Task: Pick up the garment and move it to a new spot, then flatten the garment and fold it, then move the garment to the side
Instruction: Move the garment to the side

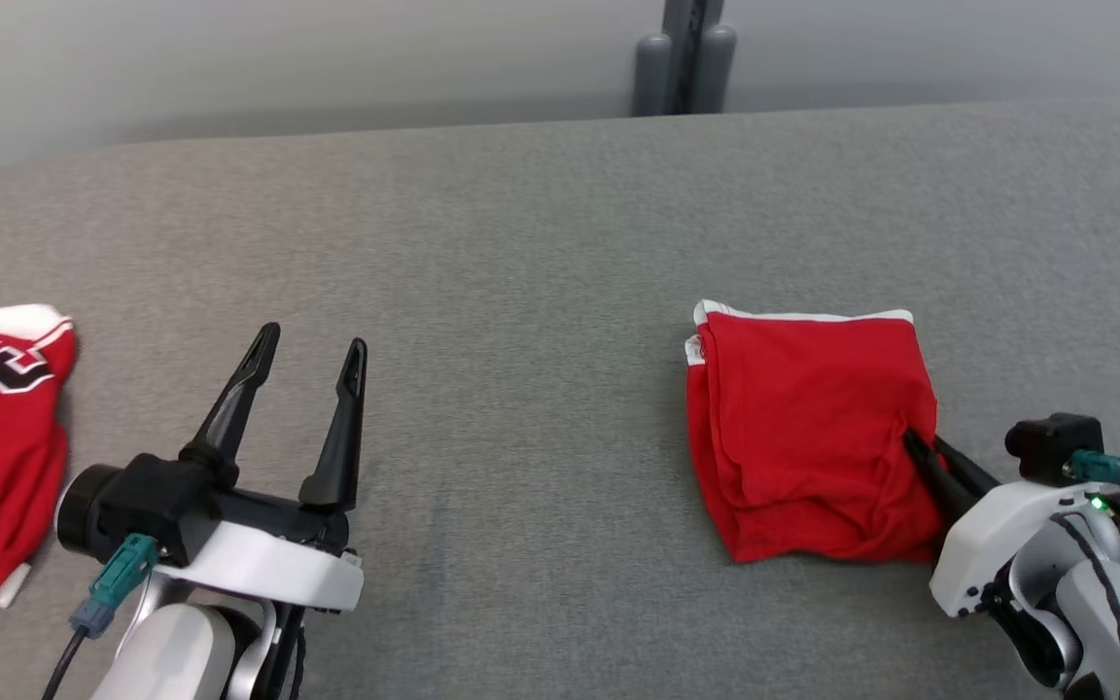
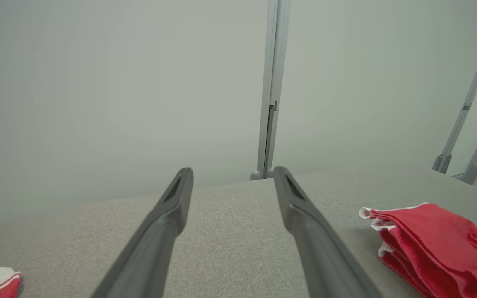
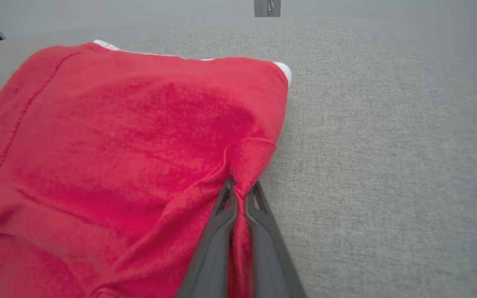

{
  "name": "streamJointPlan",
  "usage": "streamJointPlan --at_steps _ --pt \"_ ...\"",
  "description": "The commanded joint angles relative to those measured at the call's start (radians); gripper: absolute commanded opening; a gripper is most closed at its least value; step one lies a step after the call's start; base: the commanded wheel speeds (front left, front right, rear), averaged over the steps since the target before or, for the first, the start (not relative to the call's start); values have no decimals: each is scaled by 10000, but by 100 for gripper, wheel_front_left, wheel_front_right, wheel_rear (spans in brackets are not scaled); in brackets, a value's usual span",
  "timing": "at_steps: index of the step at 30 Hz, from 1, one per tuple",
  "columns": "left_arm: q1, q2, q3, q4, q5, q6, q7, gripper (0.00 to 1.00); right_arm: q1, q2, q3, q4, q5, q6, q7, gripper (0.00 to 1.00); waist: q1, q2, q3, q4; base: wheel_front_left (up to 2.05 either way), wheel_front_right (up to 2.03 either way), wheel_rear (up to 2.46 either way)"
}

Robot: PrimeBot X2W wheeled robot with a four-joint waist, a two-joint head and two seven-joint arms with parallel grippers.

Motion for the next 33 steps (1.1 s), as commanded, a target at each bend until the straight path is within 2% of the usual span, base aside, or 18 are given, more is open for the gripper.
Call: streamJointPlan --at_steps 1,6,12,20,24,30,31,32,33 --pt "-271 81 -32 -143 149 -19 46 100 -256 -157 107 -82 51 -1 -66 0 0 0 579 -863 0 0 0" --pt "-780 316 -80 -665 358 -11 338 100 -1160 -773 570 -53 153 -1 -479 0 0 0 1336 -1726 0 0 0" --pt "-1457 548 -191 -1242 626 -49 741 100 -2505 -1708 820 588 233 -1 -1283 0 0 0 2265 -2276 0 0 0" --pt "-2314 644 -446 -1909 972 -137 1165 100 -3970 -3099 786 1780 580 -1 -1606 0 0 0 3383 -2235 0 0 0" --pt "-2619 693 -535 -2221 1086 -135 1312 100 -4691 -3660 621 2539 336 -1 -1679 0 0 0 3833 -2122 0 0 0" --pt "-2987 778 -628 -2517 1230 -141 1508 100 -5622 -3584 14 3763 123 -1 -1778 0 0 0 4329 -2017 0 0 0" --pt "-3000 790 -623 -2537 1237 -131 1530 100 -5723 -3521 -88 3892 35 -1 -1788 44 0 0 4356 -2019 0 0 0" --pt "-2988 811 -617 -2547 1236 -118 1530 100 -5838 -3494 -252 4005 -30 -1 -1786 93 0 0 4373 -2030 0 0 0" --pt "-2994 831 -606 -2563 1236 -102 1553 100 -5910 -3429 -471 4086 -58 -1 -1786 100 0 0 4391 -2046 0 0 0"
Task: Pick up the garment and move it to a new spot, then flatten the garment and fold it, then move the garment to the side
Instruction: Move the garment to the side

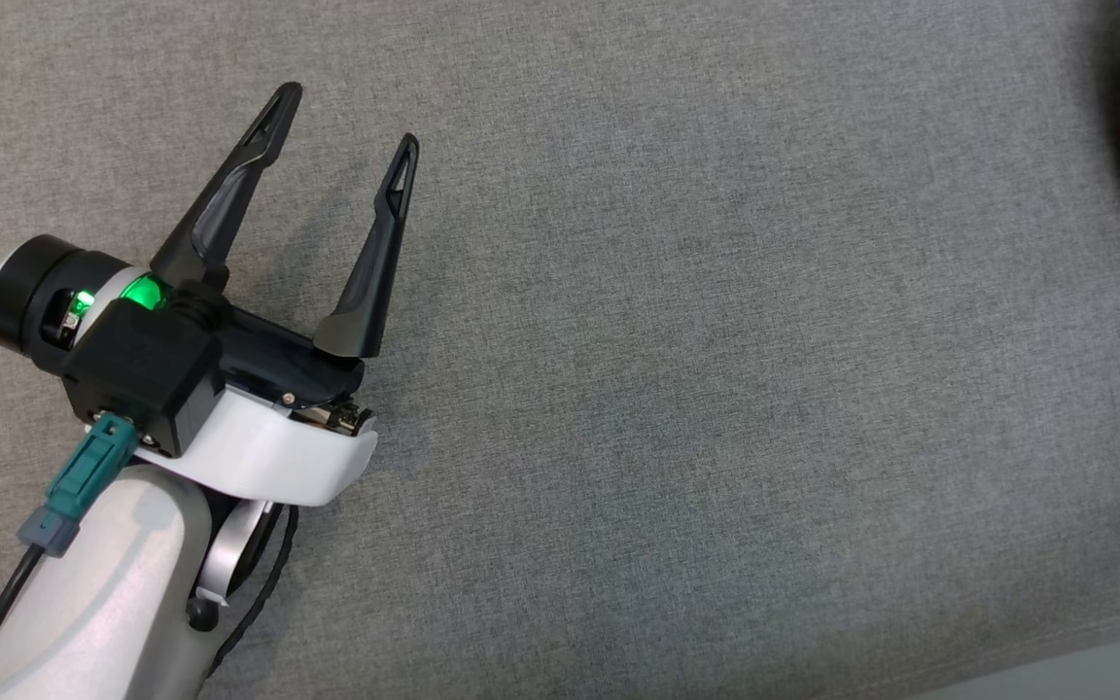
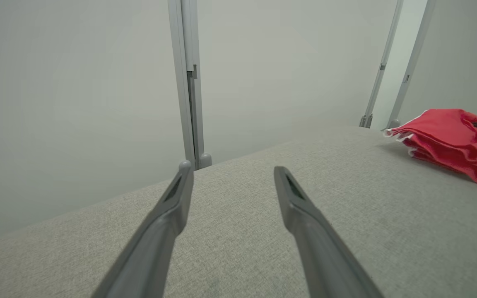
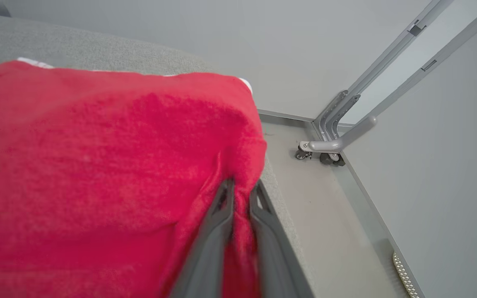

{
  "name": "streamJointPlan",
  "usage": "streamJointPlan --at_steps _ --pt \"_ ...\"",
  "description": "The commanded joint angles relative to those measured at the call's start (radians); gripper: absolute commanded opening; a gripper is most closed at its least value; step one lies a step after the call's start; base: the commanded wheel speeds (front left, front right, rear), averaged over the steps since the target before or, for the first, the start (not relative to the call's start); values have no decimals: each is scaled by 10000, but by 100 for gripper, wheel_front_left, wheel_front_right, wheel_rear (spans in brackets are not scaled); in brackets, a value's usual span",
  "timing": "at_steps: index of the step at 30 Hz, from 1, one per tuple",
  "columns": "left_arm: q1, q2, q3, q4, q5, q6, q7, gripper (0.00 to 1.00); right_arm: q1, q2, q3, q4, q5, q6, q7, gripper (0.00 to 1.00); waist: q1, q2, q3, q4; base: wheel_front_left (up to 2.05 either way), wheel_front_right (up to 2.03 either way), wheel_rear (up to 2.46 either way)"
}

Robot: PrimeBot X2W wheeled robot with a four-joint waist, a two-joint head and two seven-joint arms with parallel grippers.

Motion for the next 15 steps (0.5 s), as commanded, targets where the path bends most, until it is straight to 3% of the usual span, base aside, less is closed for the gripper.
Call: streamJointPlan --at_steps 1,6,15 --pt "-144 79 37 -58 45 56 13 100 -162 27 -308 49 -116 -1 -78 100 0 0 21 -30 0 0 0" --pt "14 91 2 70 -29 82 -17 100 289 450 -1463 -221 -330 -1 -67 100 0 0 -258 -129 0 0 0" --pt "858 23 78 493 -418 213 -280 100 2290 1807 -3422 -2285 -728 -1 -70 100 0 0 -1558 -390 0 0 0"
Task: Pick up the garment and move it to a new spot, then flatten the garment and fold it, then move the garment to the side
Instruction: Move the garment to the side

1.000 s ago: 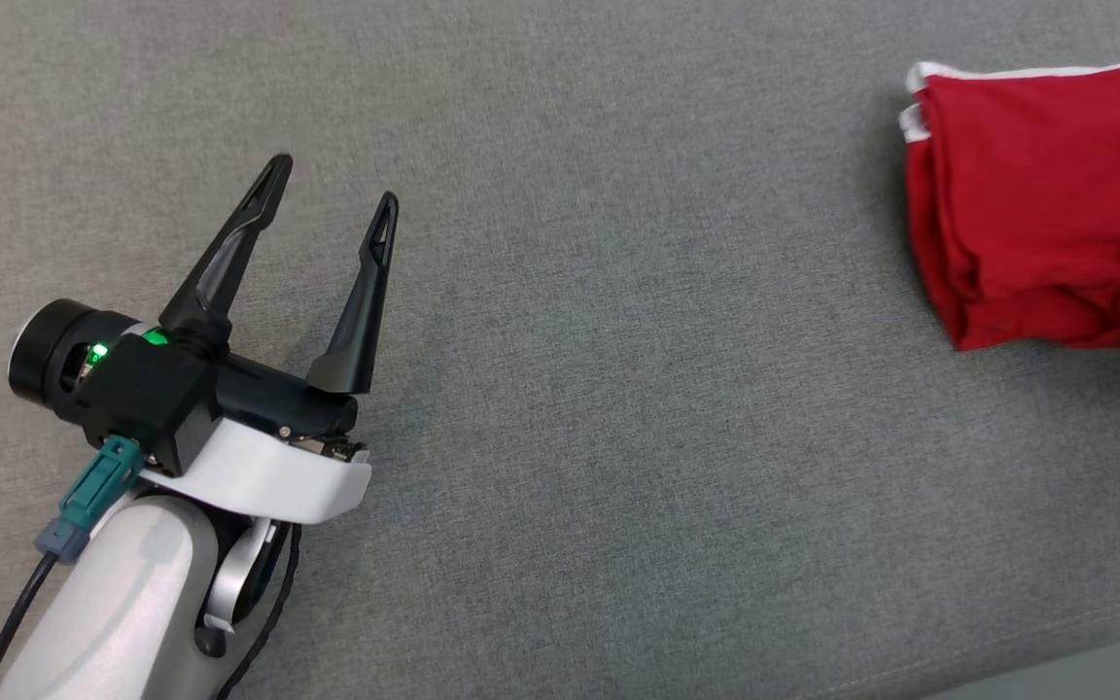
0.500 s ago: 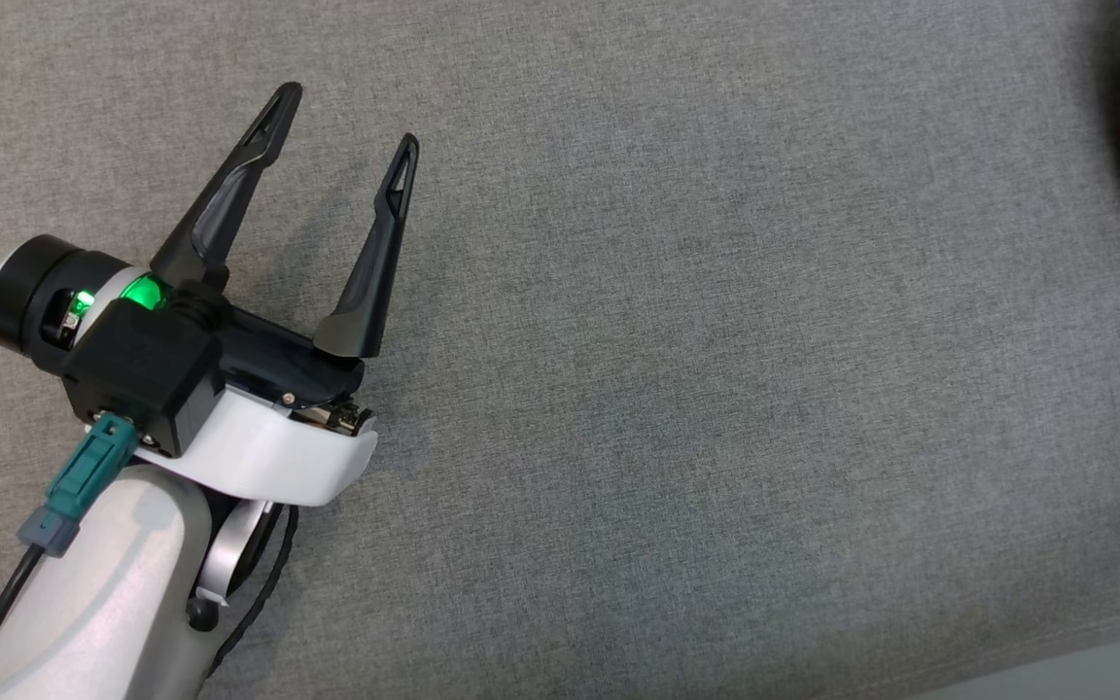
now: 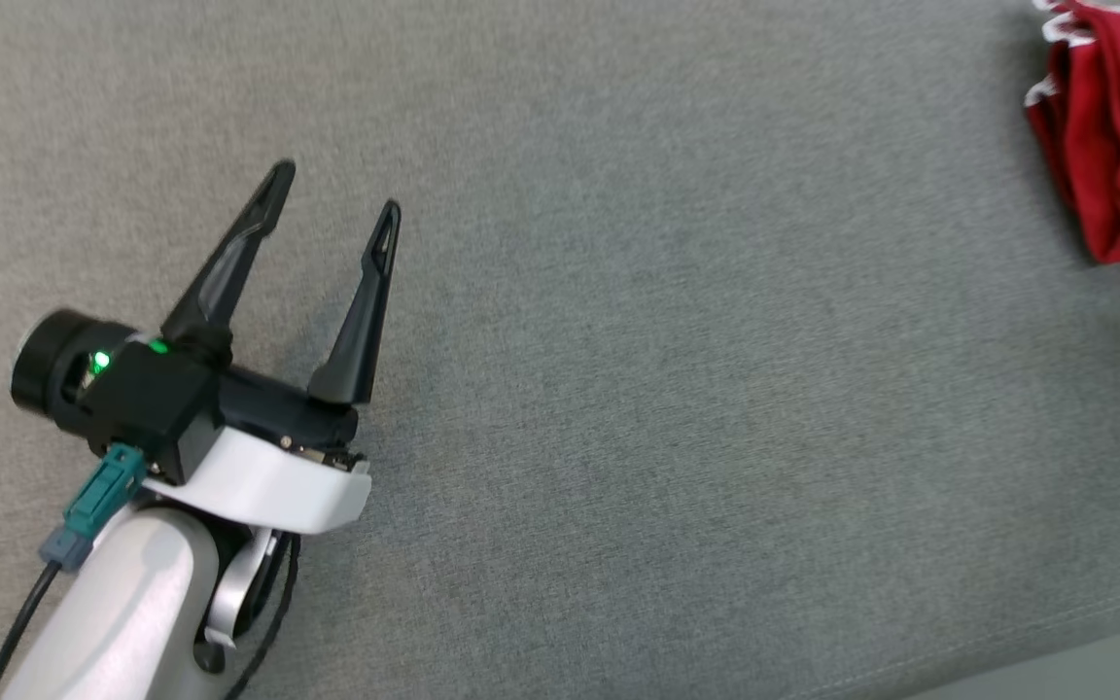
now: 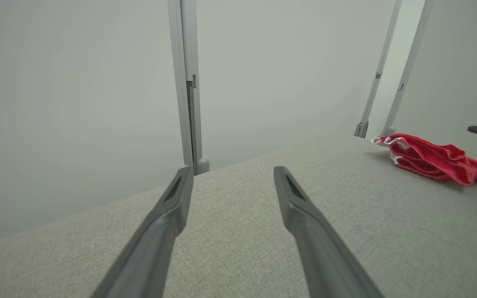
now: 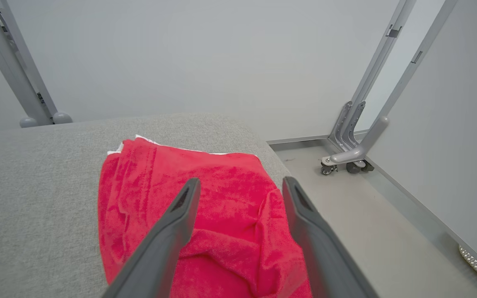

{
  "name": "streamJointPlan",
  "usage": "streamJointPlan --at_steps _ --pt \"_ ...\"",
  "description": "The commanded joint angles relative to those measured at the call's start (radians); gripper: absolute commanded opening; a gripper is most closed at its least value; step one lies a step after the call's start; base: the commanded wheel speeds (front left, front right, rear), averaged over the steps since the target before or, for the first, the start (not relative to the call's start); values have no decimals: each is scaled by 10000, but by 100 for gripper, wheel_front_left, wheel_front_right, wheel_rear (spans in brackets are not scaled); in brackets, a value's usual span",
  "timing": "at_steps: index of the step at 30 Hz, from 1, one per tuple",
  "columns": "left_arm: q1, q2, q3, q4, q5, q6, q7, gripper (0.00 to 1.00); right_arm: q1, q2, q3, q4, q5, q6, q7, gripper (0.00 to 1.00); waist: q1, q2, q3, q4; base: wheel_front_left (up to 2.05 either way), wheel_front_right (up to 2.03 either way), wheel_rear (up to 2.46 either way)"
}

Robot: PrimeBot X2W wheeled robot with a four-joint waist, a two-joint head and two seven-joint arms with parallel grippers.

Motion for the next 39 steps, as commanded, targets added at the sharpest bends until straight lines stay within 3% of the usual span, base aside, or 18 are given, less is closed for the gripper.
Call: streamJointPlan --at_steps 1,10,18,30,39 --pt "173 -25 63 35 -116 82 -74 100 267 64 -134 -175 -79 -1 -41 100 0 0 -497 -116 0 0 0" --pt "1422 -131 345 410 -685 399 -448 100 2776 1752 -717 -2705 -732 -1 -44 100 0 0 -1944 27 0 0 0" --pt "2285 -211 445 935 -1023 590 -681 100 4543 2846 -345 -4728 -1325 1 48 100 0 0 -2923 817 0 0 0" --pt "3770 -162 1100 2064 -1693 928 -1151 100 6434 3617 -413 -7211 -2050 1 1184 100 0 0 -4124 1955 0 0 0" --pt "4560 -96 1322 2237 -1967 1140 -1236 100 7643 3866 -743 -8438 -2435 1 2042 100 0 0 -4864 2167 0 0 0"
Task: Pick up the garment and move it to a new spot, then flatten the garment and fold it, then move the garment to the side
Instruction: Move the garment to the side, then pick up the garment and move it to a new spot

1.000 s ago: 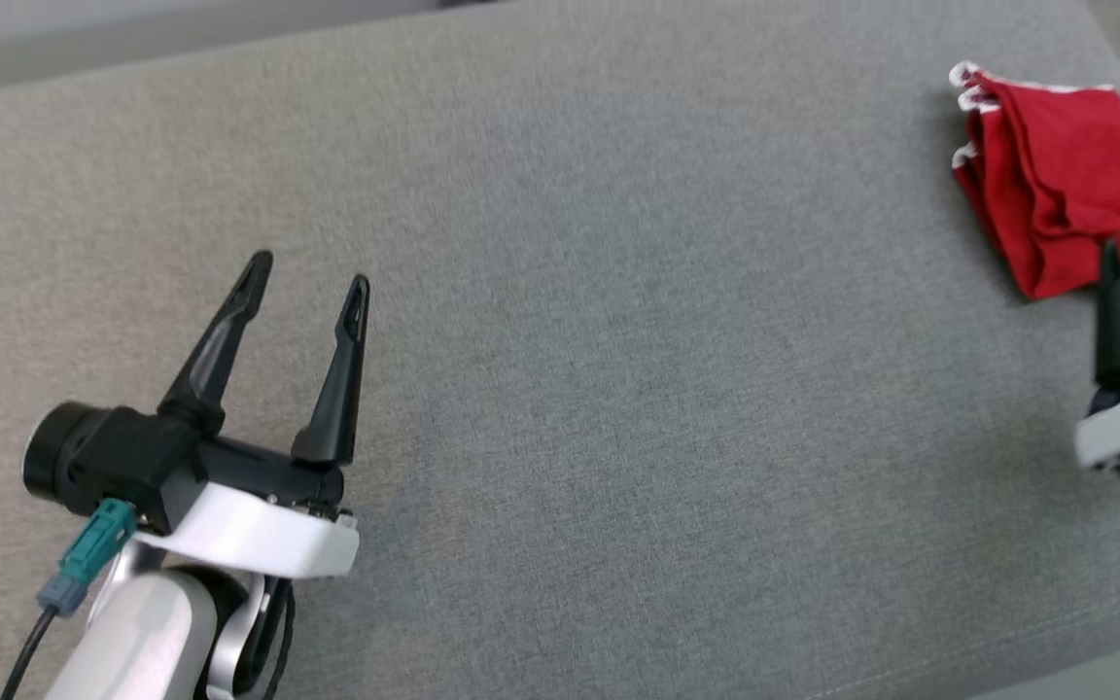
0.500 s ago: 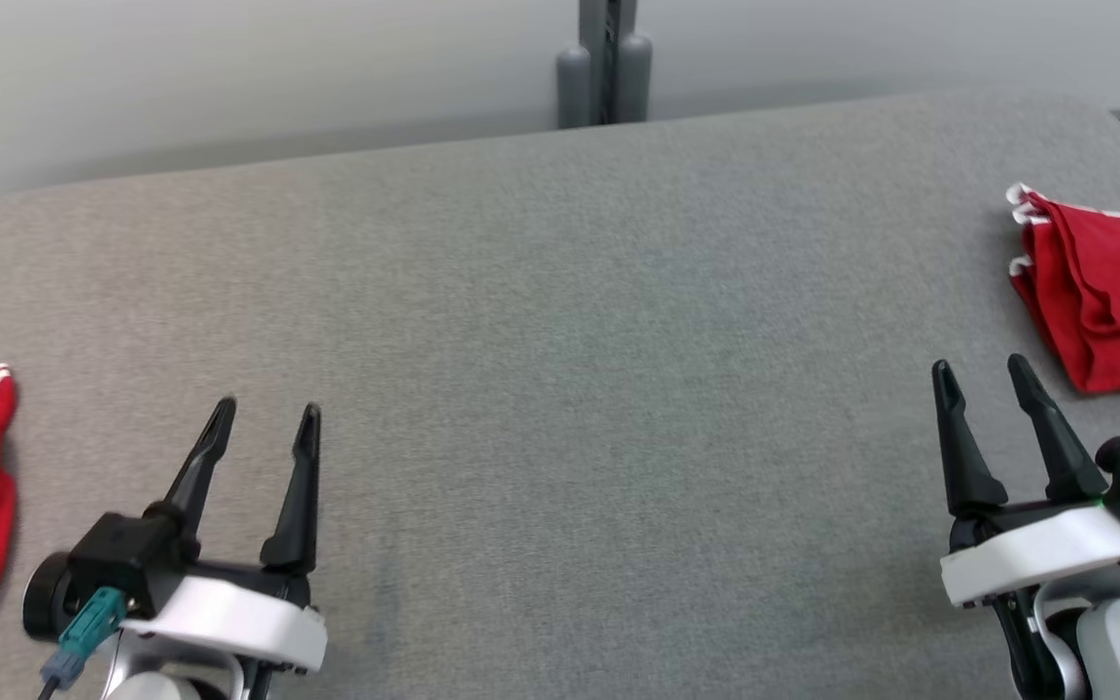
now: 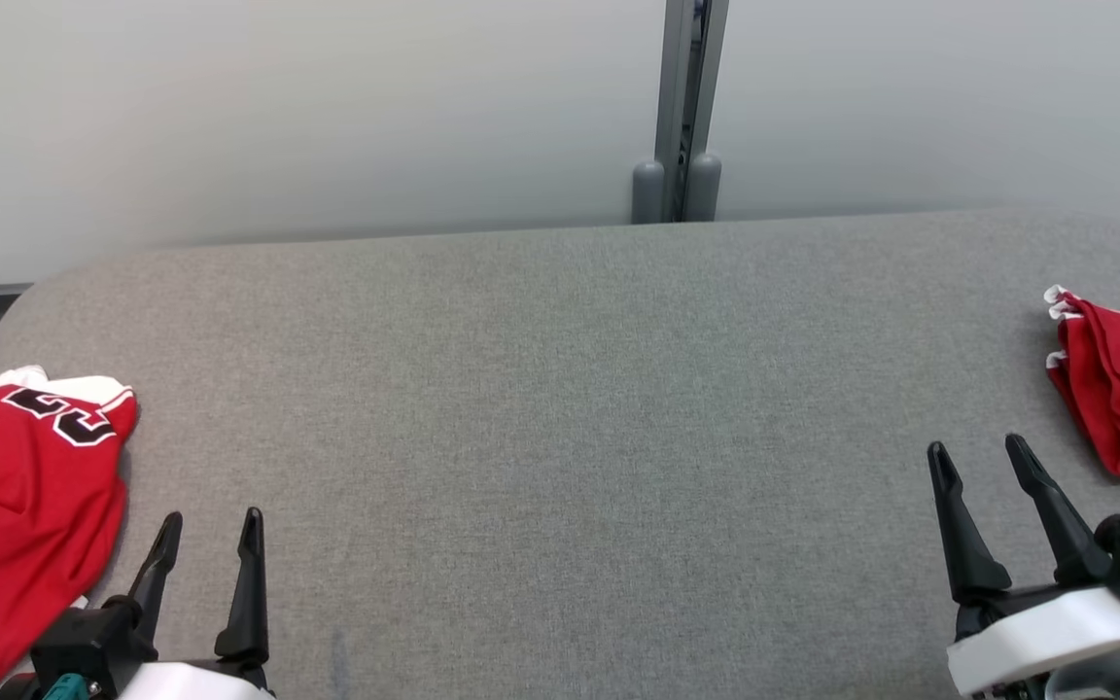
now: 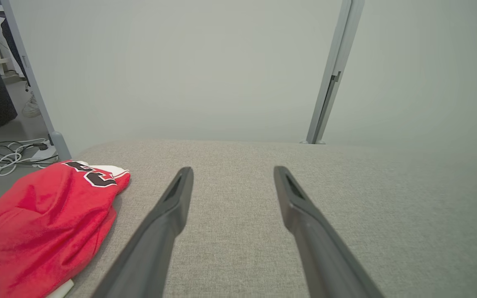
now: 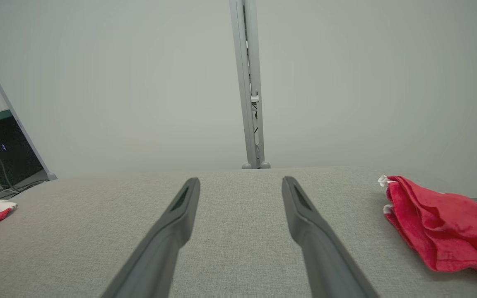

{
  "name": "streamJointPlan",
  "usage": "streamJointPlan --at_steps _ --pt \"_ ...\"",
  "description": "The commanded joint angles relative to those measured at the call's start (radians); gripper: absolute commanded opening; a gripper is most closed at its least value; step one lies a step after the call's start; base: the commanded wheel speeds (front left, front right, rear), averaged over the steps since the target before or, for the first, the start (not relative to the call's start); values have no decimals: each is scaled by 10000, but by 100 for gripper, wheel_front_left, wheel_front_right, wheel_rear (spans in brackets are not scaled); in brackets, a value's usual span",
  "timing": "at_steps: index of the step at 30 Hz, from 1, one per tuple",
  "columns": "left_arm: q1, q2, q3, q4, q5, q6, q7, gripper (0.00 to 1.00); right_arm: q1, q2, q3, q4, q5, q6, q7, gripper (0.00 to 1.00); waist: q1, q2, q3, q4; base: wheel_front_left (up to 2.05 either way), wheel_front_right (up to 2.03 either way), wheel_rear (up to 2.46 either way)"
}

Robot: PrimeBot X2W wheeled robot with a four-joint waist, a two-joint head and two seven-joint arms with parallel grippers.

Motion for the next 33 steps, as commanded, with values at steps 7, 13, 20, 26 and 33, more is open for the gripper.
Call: streamJointPlan --at_steps 7,13,20,26,33 --pt "380 84 18 124 -162 78 -27 100 857 41 -307 -756 -289 3 589 100 0 -1 -444 -40 0 0 0" --pt "483 186 -61 160 -113 123 86 100 1237 94 -309 -1097 -338 3 877 100 0 -1 -598 -100 0 0 0" --pt "473 217 -112 78 -109 204 216 100 1273 47 -338 -1276 -363 3 1012 100 0 -1 -626 -67 0 0 0" --pt "427 241 -142 8 -93 270 282 100 1255 98 -346 -1305 -320 3 1023 100 0 -1 -605 -30 0 0 0" --pt "211 192 -175 -31 -95 347 270 100 1194 130 -420 -1329 -351 3 1028 100 0 -1 -539 89 0 0 0"
